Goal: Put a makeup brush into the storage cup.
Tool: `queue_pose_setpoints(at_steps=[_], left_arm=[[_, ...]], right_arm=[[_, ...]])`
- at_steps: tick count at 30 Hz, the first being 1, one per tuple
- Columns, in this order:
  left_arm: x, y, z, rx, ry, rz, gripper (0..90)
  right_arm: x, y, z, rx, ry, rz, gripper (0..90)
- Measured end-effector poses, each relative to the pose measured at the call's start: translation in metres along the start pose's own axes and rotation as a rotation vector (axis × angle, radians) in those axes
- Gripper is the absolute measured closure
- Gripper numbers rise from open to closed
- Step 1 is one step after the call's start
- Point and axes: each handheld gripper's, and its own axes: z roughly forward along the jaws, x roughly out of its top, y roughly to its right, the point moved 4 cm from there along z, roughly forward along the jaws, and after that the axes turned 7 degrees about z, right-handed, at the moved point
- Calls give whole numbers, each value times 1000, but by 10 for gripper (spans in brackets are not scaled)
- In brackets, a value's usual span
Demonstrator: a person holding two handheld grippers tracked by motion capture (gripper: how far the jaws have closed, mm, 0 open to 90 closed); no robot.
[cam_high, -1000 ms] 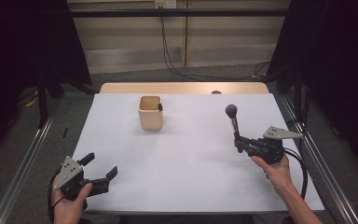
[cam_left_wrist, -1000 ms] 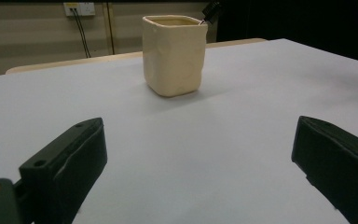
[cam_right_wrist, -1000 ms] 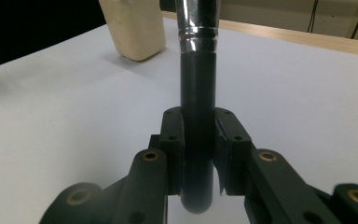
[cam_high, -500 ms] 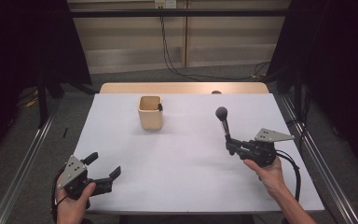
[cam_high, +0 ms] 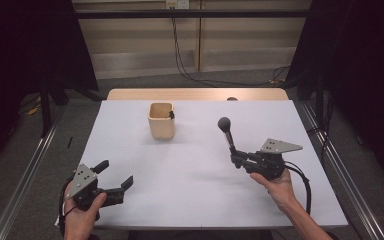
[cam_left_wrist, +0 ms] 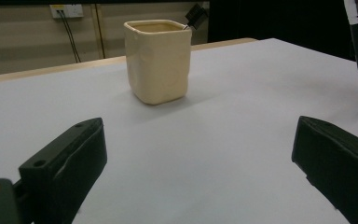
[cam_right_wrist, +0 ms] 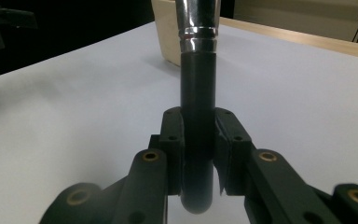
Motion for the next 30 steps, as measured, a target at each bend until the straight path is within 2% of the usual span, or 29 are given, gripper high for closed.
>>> queue_pose_setpoints(at_steps=[3, 5, 14, 30], left_arm=[[1, 0, 2, -1, -4, -6, 31], [2, 1, 4, -8, -14, 8, 31], [16, 12, 22, -46, -2, 46, 33], [43, 42, 61, -148, 26, 80, 33]], right_arm=[[2, -6, 4, 17, 0, -9, 755], [5, -10, 7, 25, 3, -14, 756], [12, -20, 24, 52, 4, -29, 756], [19, -31, 39, 82, 9, -54, 756]])
